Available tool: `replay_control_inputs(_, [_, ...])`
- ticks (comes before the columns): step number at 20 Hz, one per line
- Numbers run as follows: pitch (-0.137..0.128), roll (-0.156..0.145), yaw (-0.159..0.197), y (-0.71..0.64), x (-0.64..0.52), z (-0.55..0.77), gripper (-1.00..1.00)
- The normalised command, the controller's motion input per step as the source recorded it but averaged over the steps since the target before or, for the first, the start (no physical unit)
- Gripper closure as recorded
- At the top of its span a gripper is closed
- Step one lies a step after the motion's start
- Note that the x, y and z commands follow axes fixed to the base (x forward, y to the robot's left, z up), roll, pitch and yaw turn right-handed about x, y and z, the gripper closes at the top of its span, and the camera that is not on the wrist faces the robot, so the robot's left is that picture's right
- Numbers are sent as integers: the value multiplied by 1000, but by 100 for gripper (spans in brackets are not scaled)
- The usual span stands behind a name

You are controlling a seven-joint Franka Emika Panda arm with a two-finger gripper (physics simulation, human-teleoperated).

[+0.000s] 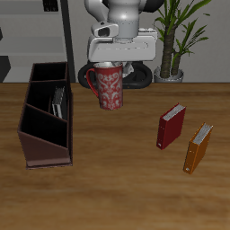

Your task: Place the striped book into the right desk caddy's front compartment and place the red mug into the right desk caddy's right compartment

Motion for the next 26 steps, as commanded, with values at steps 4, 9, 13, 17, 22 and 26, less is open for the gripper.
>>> replay_control_inputs(4, [15, 53, -28, -331, -295, 33, 100])
replay_control_inputs(9, [-25, 9, 28, -173, -305, 40, 100])
replay_control_inputs(13, [-28, 24, 52, -38, -411, 43, 100])
replay_control_inputs(17, [-15, 21, 28, 31, -365, 86, 100])
replay_control_inputs(22, [-4, 4, 17, -48, -224, 47, 100])
replay_control_inputs(26, [11, 7, -24, -260, -348, 30, 100])
